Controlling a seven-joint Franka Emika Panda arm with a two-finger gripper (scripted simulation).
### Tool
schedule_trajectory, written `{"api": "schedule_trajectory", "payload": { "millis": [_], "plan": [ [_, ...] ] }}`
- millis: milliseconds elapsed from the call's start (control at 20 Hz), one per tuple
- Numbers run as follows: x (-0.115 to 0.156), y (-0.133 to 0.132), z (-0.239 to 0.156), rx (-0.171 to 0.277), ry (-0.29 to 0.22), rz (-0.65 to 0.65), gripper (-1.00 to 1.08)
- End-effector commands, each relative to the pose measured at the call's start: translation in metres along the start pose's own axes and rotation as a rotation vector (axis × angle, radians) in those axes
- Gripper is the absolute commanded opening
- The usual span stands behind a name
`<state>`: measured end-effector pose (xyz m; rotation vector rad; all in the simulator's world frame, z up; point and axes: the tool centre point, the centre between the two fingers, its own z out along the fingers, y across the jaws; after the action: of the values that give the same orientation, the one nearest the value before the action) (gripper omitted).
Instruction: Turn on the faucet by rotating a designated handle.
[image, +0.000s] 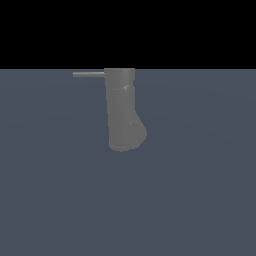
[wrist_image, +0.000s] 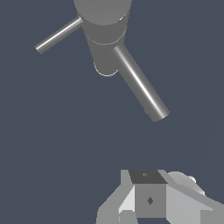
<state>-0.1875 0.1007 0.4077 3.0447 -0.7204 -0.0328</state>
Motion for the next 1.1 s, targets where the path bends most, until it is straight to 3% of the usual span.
{"api": "schedule_trajectory", "payload": {
  "millis": [0, 1050],
  "plan": [
    [0.005, -0.013, 0.008, 0.003, 0.0, 0.052, -1.0],
    [0.075, -0.105, 0.066, 0.019, -0.001, 0.468, -1.0]
  ]
}}
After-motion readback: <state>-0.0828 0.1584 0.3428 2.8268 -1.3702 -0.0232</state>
